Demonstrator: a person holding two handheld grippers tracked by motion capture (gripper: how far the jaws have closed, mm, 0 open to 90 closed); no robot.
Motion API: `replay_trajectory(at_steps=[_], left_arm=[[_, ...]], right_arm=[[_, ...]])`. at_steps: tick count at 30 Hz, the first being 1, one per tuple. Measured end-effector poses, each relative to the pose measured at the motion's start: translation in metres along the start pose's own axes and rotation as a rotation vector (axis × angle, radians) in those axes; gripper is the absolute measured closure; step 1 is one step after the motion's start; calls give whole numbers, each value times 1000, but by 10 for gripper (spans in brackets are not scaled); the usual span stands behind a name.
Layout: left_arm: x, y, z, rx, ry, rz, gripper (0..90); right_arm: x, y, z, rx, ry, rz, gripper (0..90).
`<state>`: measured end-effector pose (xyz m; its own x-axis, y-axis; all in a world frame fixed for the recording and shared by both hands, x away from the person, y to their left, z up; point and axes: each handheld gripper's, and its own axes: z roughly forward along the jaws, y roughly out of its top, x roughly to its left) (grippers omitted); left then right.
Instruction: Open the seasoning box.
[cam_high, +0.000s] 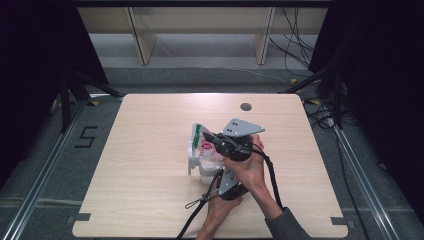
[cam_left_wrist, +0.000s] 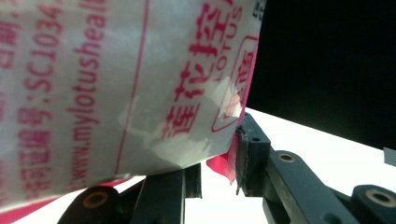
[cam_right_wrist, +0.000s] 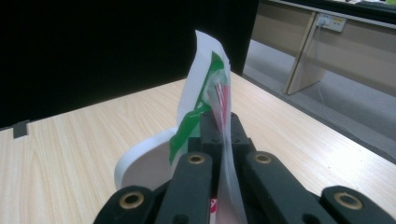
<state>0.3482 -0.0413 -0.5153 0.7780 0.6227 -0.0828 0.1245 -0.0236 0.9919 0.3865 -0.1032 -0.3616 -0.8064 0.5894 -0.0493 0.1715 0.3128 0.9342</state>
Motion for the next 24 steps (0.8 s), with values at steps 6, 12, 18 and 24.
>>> replay_trajectory(at_steps=[6, 12, 18, 24], left_arm=[[0, 1, -1, -2, 4, -1, 742], [0, 1, 0, -5, 3, -2, 742], [-1, 1, 0, -11, 2, -5, 742], [0, 2, 2, -38, -5, -8, 743]], right_arm=[[1, 2, 1, -12, 8, -21, 900], [1, 1, 0, -6, 5, 24, 900], [0, 2, 0, -12, 2, 10, 900], [4, 3, 0, 3, 5, -11, 900]])
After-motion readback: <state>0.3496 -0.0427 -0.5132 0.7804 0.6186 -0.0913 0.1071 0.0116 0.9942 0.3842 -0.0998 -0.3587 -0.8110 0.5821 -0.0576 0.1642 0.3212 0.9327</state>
